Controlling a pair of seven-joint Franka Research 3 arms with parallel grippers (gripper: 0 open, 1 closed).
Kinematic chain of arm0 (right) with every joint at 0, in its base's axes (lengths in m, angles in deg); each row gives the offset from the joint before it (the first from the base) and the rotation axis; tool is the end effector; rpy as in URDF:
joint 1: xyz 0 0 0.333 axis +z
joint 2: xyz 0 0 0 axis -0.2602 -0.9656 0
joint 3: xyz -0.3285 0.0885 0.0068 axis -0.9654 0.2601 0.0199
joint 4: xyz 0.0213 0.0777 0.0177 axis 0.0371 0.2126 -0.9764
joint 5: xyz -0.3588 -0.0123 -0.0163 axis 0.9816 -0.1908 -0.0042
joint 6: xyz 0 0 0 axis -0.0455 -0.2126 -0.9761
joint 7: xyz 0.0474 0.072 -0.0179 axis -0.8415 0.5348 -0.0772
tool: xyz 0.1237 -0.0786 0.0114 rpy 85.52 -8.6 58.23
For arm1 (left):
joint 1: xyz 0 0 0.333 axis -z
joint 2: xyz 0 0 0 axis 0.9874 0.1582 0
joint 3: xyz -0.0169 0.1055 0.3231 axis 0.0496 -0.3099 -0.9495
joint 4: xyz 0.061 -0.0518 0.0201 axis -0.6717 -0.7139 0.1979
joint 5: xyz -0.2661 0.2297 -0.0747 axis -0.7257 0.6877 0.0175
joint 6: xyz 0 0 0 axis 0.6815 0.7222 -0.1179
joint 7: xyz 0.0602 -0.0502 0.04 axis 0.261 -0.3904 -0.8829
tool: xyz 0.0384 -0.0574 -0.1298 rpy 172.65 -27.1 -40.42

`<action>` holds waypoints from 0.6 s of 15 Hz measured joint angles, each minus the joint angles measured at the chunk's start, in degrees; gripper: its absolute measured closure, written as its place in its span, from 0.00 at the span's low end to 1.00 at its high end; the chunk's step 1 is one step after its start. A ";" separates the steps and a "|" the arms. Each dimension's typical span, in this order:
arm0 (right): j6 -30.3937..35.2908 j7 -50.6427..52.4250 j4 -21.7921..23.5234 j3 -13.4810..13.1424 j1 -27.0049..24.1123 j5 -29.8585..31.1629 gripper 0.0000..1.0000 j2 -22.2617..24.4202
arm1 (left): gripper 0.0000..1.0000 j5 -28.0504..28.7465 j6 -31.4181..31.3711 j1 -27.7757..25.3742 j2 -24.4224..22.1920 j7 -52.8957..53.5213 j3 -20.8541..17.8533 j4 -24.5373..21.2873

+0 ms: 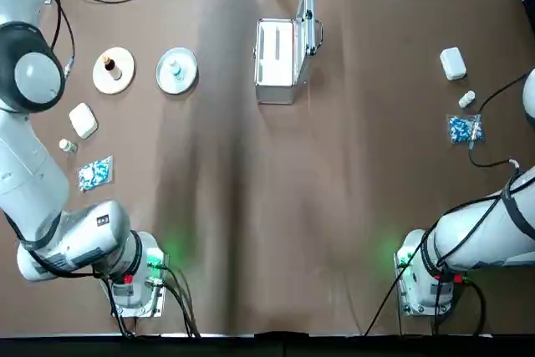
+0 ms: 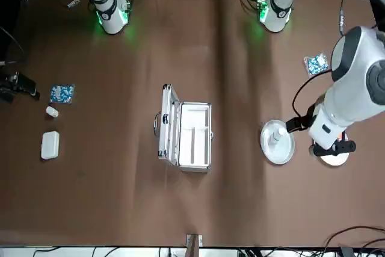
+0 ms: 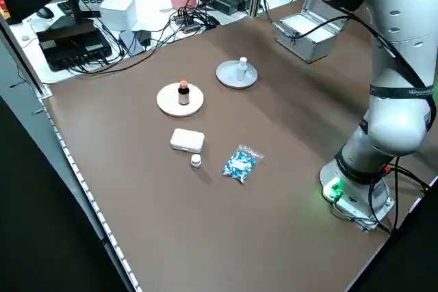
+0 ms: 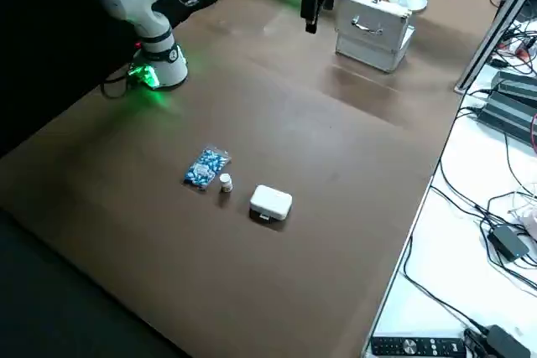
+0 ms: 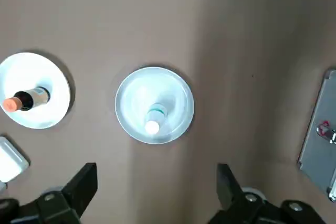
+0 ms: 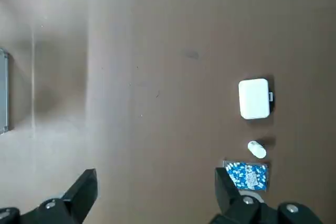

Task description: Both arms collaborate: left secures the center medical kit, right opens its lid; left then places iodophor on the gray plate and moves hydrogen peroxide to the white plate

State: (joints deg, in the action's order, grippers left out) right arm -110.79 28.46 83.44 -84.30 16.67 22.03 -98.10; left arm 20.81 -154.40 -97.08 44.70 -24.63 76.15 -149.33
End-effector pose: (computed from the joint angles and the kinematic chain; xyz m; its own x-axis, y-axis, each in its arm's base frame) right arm 0.5712 -0.0375 0.6014 0.9985 0.0541 0.0120 0.0545 -0.9980 -0.0320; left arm 0.6337 -0.1129 0.4981 0.9955 0.0790 -0.0516 0.0774 -0.9965 -0.0331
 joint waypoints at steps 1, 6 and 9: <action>0.00 0.00 0.00 0.00 0.00 0.00 0.01 0.00 | 0.00 -1.88 0.00 2.57 -1.38 0.77 -3.47 0.02; 0.00 0.00 0.00 0.00 -0.01 0.00 0.01 0.00 | 0.00 -10.97 0.42 15.80 -7.92 7.04 -21.26 -1.04; 0.01 0.00 0.01 0.02 -0.01 0.00 0.01 0.00 | 0.00 -13.62 0.18 20.36 -11.76 8.05 -27.41 -4.18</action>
State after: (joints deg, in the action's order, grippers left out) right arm -110.79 28.46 83.45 -84.28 16.66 22.03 -98.10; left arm 7.19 -154.22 -76.72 32.94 -16.58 48.74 -153.51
